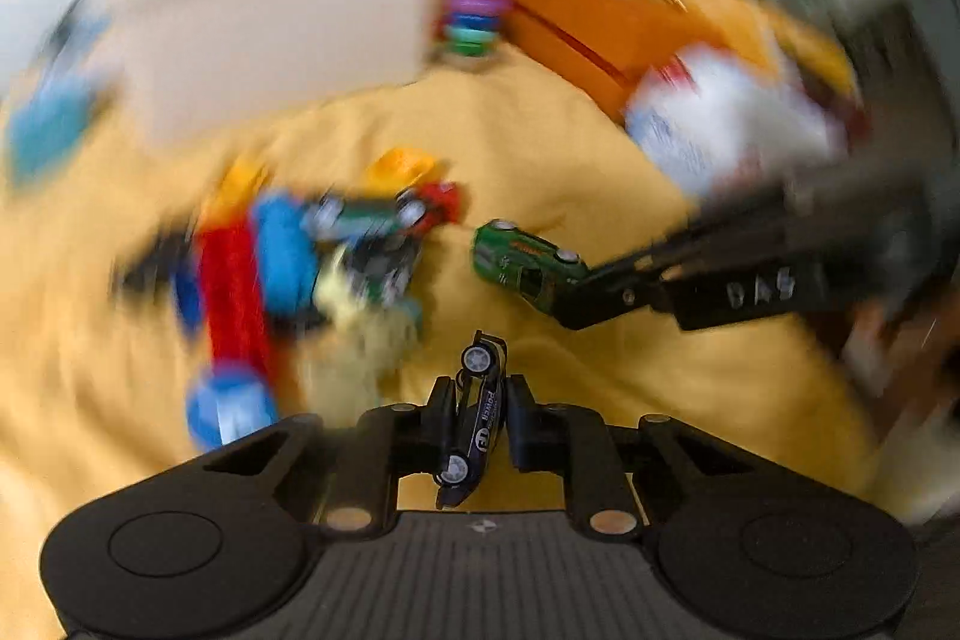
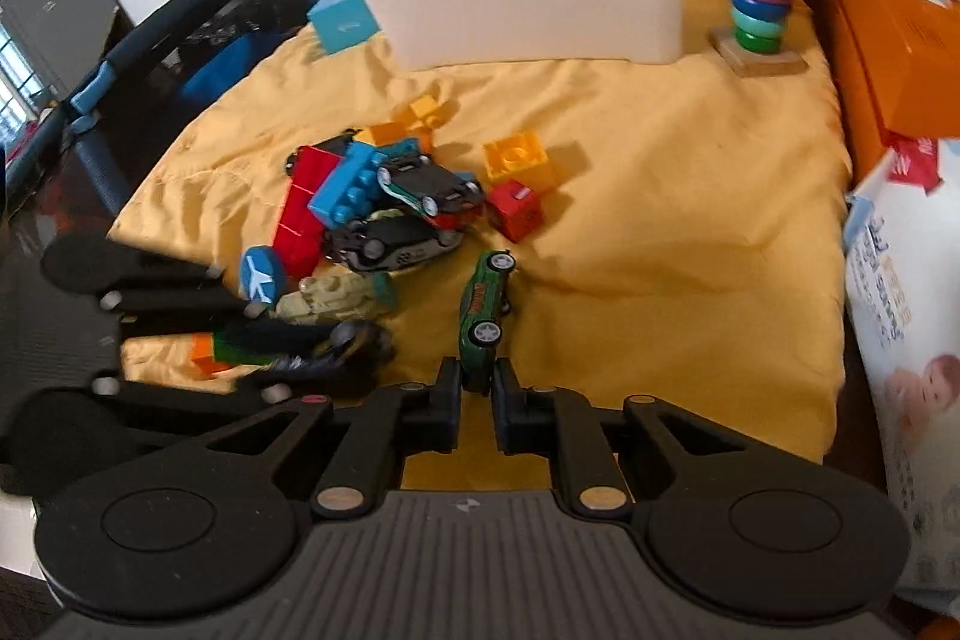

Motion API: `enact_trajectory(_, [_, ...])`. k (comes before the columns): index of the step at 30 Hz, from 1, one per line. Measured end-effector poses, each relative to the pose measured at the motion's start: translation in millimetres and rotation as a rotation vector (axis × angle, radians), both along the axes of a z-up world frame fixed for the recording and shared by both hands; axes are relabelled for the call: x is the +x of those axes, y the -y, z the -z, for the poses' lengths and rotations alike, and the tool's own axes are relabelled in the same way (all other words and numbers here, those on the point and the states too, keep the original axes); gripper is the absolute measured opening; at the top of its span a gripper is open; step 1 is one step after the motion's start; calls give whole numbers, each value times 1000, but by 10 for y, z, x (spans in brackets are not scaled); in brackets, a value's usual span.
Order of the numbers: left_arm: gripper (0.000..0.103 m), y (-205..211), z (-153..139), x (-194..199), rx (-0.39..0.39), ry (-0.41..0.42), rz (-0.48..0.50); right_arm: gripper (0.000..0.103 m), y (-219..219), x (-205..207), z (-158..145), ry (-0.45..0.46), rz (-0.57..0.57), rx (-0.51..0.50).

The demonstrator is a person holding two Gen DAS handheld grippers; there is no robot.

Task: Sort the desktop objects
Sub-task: 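Grasp the green toy car with the right tool while the left tool grasps a dark race car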

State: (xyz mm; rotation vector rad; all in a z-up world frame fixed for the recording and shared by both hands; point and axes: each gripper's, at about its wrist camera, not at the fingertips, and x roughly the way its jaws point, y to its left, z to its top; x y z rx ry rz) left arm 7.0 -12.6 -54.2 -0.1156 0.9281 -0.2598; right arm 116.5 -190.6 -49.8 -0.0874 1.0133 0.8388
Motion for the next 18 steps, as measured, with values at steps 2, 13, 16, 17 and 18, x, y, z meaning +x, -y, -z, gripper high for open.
enact_trajectory(2, [20, -105, 25, -104, -137, -34, -111, 12, 33, 4, -24, -35, 0, 33])
enact_trajectory(13, [41, 69, 222, -94, -16, 25, -299, 19, 206, 93, 235, -237, 36, 68])
enact_trajectory(16, [56, 218, 138, -129, 105, 102, -298, 25, 188, 29, 108, -98, -18, -26])
enact_trajectory(17, [57, 277, 119, -135, 143, 124, -288, 29, 184, 8, 76, -56, -42, -54])
enact_trajectory(18, [57, 342, 103, -136, 187, 142, -278, 31, 181, -15, 41, -15, -66, -78])
